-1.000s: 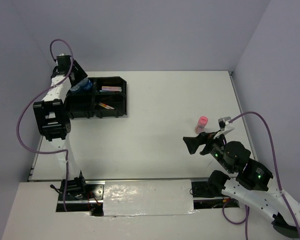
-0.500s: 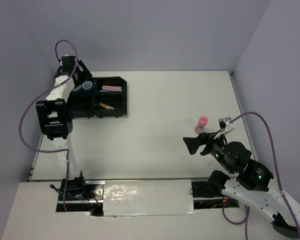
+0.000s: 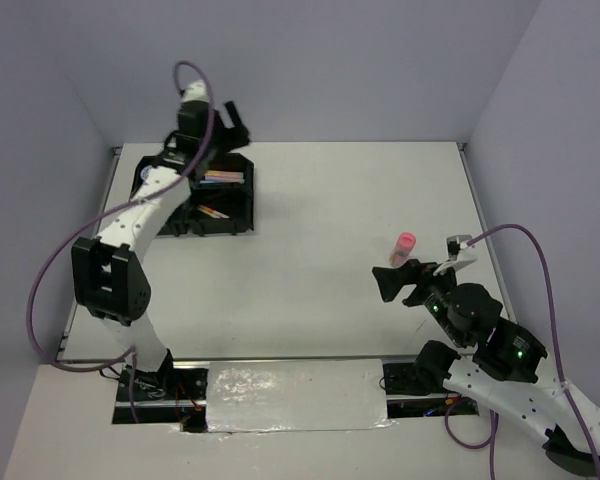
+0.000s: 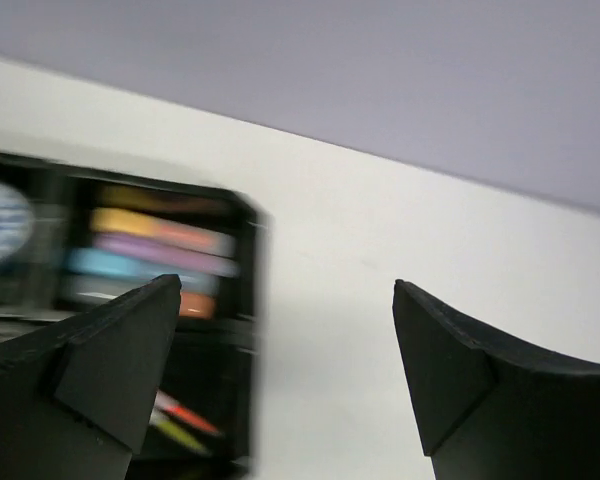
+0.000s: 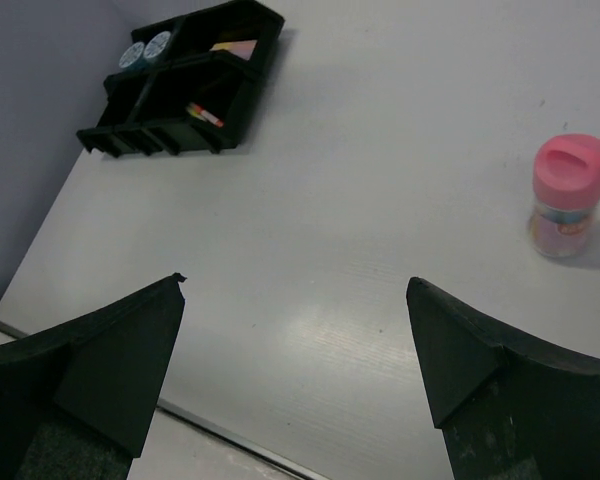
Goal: Sort the stationery into containers
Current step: Pick up the stationery from the center of the board.
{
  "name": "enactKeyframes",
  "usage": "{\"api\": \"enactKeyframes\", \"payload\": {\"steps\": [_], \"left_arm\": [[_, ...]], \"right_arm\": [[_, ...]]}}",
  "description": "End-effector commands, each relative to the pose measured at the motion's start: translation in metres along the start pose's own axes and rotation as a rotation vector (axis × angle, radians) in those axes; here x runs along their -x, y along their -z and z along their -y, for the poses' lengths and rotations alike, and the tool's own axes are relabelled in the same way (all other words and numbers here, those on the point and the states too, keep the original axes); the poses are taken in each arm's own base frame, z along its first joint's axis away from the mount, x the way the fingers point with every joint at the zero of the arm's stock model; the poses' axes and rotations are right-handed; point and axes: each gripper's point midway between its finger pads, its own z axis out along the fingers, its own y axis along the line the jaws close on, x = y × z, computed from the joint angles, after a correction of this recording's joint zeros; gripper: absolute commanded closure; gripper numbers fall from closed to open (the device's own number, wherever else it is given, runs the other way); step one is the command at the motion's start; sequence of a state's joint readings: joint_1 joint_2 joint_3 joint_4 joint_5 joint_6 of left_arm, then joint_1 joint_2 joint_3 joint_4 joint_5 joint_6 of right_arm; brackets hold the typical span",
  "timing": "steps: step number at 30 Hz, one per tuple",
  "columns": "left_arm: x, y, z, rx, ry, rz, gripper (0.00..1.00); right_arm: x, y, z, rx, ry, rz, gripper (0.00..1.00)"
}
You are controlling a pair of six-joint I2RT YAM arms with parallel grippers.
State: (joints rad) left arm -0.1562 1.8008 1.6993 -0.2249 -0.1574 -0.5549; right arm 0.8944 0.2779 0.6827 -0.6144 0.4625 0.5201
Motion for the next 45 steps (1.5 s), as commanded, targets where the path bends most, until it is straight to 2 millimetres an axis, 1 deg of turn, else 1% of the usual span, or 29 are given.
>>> {"api": "enactKeyframes", "payload": {"steps": [1, 2, 3, 4, 5, 6, 7, 8, 9, 10, 11, 13, 14, 15, 16, 17, 22, 25, 26, 27, 28, 29, 30, 31, 33, 35, 36, 37, 45], "left_arm": [[-0.057, 0.034, 0.101, -0.251, -0.14, 0.0, 0.01], [-0.073, 0.04, 0.12, -0.29, -0.163, -0.008, 0.01], [-0.101, 0.053, 0.158, -0.378, -0.212, -0.023, 0.01], [-0.119, 0.059, 0.175, -0.42, -0.247, -0.045, 0.01], [-0.14, 0.056, 0.185, -0.427, -0.282, -0.065, 0.01], [-0.163, 0.069, 0.208, -0.468, -0.314, -0.085, 0.01], [-0.171, 0.074, 0.223, -0.492, -0.325, -0.088, 0.01], [-0.192, 0.07, 0.23, -0.501, -0.346, -0.116, 0.01], [-0.208, 0.081, 0.246, -0.54, -0.358, -0.135, 0.01], [-0.213, 0.087, 0.261, -0.584, -0.359, -0.135, 0.01], [-0.238, 0.098, 0.278, -0.654, -0.383, -0.173, 0.01], [-0.251, 0.111, 0.299, -0.733, -0.382, -0.166, 0.01], [-0.27, 0.123, 0.311, -0.79, -0.399, -0.19, 0.01], [-0.279, 0.127, 0.315, -0.815, -0.402, -0.194, 0.01], [-0.28, 0.133, 0.325, -0.859, -0.395, -0.17, 0.01], [-0.293, 0.14, 0.331, -0.887, -0.411, -0.179, 0.01], [-0.311, 0.152, 0.35, -0.984, -0.414, -0.188, 0.01], [-0.317, 0.156, 0.359, -1.036, -0.411, -0.189, 0.01], [-0.328, 0.155, 0.36, -1.04, -0.419, -0.206, 0.01], [-0.326, 0.156, 0.368, -1.054, -0.417, -0.203, 0.01], [-0.33, 0.157, 0.372, -1.07, -0.428, -0.209, 0.01], [-0.338, 0.155, 0.378, -1.072, -0.438, -0.217, 0.01], [-0.341, 0.154, 0.38, -1.072, -0.447, -0.215, 0.01], [-0.352, 0.148, 0.38, -1.062, -0.463, -0.224, 0.01], [-0.35, 0.147, 0.387, -1.066, -0.459, -0.214, 0.01], [-0.358, 0.144, 0.388, -1.069, -0.464, -0.223, 0.01], [-0.354, 0.143, 0.392, -1.076, -0.461, -0.214, 0.01], [-0.363, 0.14, 0.39, -1.069, -0.471, -0.236, 0.01], [-0.385, 0.128, 0.387, -1.063, -0.485, -0.264, 0.01]], "right_arm": [[0.034, 0.012, 0.011, -0.079, -0.088, 0.109, 0.0], [0.031, 0.016, 0.019, -0.12, -0.104, 0.097, 0.0], [0.042, 0.024, 0.026, -0.152, -0.127, 0.131, 0.0], [0.041, 0.029, 0.033, -0.18, -0.126, 0.125, 0.0], [0.047, 0.036, 0.036, -0.191, -0.162, 0.145, 0.0], [0.053, 0.044, 0.042, -0.198, -0.179, 0.172, 0.0], [0.054, 0.048, 0.044, -0.199, -0.185, 0.177, 0.0], [0.059, 0.054, 0.045, -0.189, -0.194, 0.192, 0.0], [0.063, 0.06, 0.046, -0.173, -0.208, 0.211, 0.0], [0.064, 0.064, 0.047, -0.166, -0.206, 0.214, 0.0], [0.068, 0.069, 0.048, -0.159, -0.216, 0.228, 0.0], [0.07, 0.074, 0.051, -0.164, -0.214, 0.232, 0.0], [0.072, 0.076, 0.051, -0.16, -0.216, 0.237, 0.0], [0.073, 0.077, 0.05, -0.154, -0.217, 0.24, 0.0], [0.074, 0.078, 0.05, -0.153, -0.209, 0.241, 0.0], [0.075, 0.079, 0.05, -0.147, -0.206, 0.242, 0.0], [0.075, 0.08, 0.047, -0.125, -0.18, 0.233, 0.0], [0.074, 0.08, 0.044, -0.103, -0.182, 0.237, 0.0], [0.073, 0.079, 0.044, -0.103, -0.18, 0.238, 0.0], [0.073, 0.079, 0.043, -0.093, -0.182, 0.24, 0.0], [0.072, 0.078, 0.042, -0.088, -0.178, 0.242, 0.0], [0.072, 0.078, 0.041, -0.078, -0.176, 0.242, 0.0], [0.072, 0.077, 0.039, -0.073, -0.174, 0.241, 0.0], [0.072, 0.076, 0.038, -0.069, -0.166, 0.24, 0.0], [0.07, 0.075, 0.033, -0.043, -0.155, 0.229, 0.0], [0.068, 0.073, 0.03, -0.023, -0.141, 0.221, 0.0], [0.067, 0.073, 0.029, -0.02, -0.138, 0.219, 0.0], [0.066, 0.073, 0.028, -0.014, -0.137, 0.216, 0.0], [0.065, 0.072, 0.027, -0.002, -0.135, 0.222, 0.0]]}}
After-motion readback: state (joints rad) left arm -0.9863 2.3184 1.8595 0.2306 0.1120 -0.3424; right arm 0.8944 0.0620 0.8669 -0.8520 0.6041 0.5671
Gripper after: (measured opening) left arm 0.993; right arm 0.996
